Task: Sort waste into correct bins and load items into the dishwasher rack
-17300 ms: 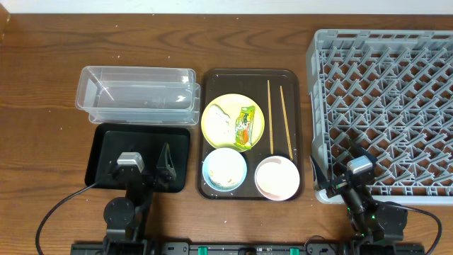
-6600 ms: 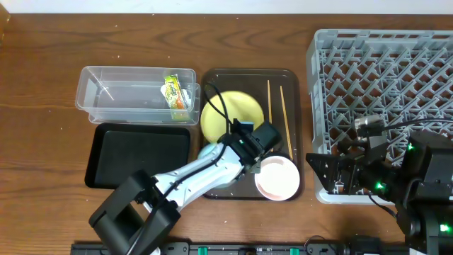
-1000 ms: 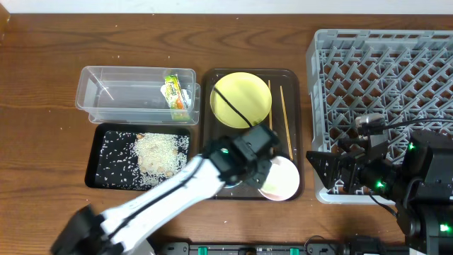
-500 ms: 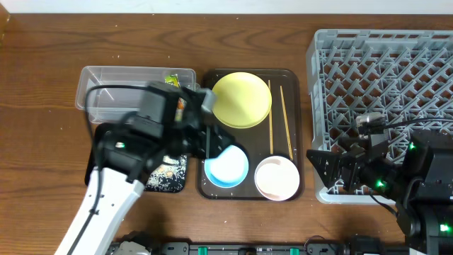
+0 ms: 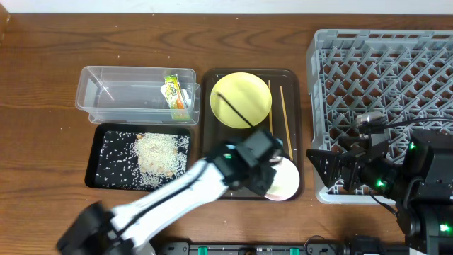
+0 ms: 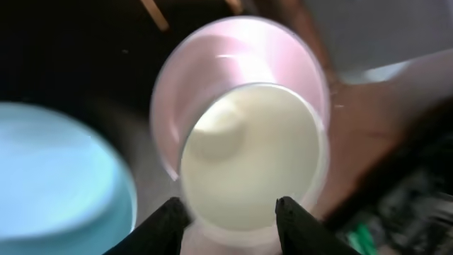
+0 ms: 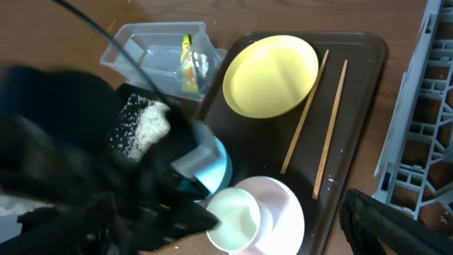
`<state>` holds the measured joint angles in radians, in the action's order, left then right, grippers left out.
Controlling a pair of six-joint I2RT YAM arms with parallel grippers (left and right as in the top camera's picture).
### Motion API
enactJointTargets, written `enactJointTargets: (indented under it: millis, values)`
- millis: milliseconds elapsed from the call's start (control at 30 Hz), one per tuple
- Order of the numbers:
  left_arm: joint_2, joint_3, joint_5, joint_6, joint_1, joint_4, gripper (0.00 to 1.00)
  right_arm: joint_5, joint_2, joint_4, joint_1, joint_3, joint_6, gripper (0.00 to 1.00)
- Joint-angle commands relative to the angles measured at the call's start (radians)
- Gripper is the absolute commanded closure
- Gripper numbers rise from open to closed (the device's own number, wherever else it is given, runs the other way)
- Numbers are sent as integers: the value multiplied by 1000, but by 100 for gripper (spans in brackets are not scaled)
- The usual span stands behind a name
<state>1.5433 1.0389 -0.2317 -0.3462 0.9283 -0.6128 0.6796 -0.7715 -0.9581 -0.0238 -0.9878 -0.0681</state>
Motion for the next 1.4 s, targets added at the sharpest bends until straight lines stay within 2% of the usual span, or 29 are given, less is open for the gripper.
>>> enactJointTargets:
  millis: [0, 200, 367, 467, 533, 600, 733, 800, 900, 967, 1067, 1367]
  values:
    - [70, -6, 106, -35, 11, 17, 59, 2, 1, -4, -8, -16, -7, 1]
    - [50, 30, 106, -56, 10, -8, 91, 2, 1, -7, -8, -16, -6, 1]
    - [-50, 83, 97, -56, -10, -58, 94, 2, 1, -8, -8, -16, -6, 1]
    - [-145, 116, 30, -56, -80, -86, 94, 2, 1, -17, -8, -16, -6, 1]
    - [-227, 127, -77, -56, -167, -84, 94, 2, 1, -25, -8, -16, -7, 1]
    - [-308, 127, -249, -55, -290, -66, 94, 13, 1, -27, -6, -12, -21, 1]
    - [-399, 127, -708, -52, -564, -7, 94, 93, -1, 0, 25, 22, -27, 1]
    - [-410, 127, -943, -52, -682, 5, 94, 159, -1, 55, 53, 53, -15, 1]
    - [-403, 126, -1186, -52, -775, 4, 94, 345, -1, 219, 92, 97, -5, 1]
    - [-395, 126, -1282, -52, -803, 5, 94, 487, -2, 375, 119, 116, -8, 1]
    - [-393, 126, -1339, -52, -810, 5, 94, 556, -7, 554, 167, 117, -80, 1]
    - [-393, 126, -1339, -52, -782, 1, 94, 411, -68, 876, 344, 117, -316, 1]
